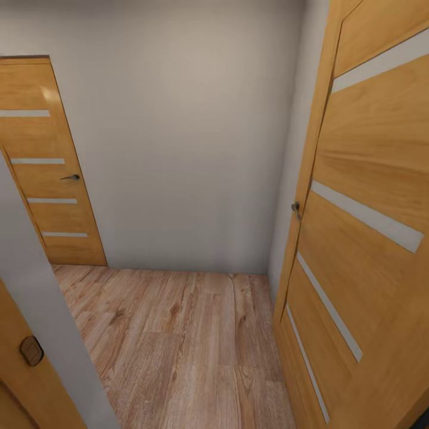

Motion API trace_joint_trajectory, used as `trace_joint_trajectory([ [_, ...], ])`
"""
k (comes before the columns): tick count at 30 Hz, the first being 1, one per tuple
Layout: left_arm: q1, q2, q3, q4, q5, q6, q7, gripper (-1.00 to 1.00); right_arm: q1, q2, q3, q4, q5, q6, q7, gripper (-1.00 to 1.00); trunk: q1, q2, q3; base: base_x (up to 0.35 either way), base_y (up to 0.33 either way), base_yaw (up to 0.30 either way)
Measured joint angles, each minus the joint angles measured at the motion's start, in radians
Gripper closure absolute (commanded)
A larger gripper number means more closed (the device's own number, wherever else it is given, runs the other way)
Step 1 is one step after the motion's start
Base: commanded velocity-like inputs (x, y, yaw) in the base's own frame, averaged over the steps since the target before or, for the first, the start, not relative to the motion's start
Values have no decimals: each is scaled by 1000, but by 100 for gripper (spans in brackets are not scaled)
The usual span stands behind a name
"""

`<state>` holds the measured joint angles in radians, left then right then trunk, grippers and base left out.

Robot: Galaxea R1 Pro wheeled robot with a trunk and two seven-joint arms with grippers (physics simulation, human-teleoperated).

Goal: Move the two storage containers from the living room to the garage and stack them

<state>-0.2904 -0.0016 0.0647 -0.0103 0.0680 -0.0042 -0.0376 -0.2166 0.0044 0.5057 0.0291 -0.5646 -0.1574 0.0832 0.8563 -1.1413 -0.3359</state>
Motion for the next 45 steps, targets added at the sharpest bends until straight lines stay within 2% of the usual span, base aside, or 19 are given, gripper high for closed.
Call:
trace_joint_trajectory([
  [25,0,0,0,-1,-1,0,2,-100,0,0,0,0,0,0,0,-100,0,0,0,11,0,0],
  [45,0,0,-1,-1,-3,0,6,-100,0,0,0,0,0,0,0,-100,-1,0,0,301,0,0],
])
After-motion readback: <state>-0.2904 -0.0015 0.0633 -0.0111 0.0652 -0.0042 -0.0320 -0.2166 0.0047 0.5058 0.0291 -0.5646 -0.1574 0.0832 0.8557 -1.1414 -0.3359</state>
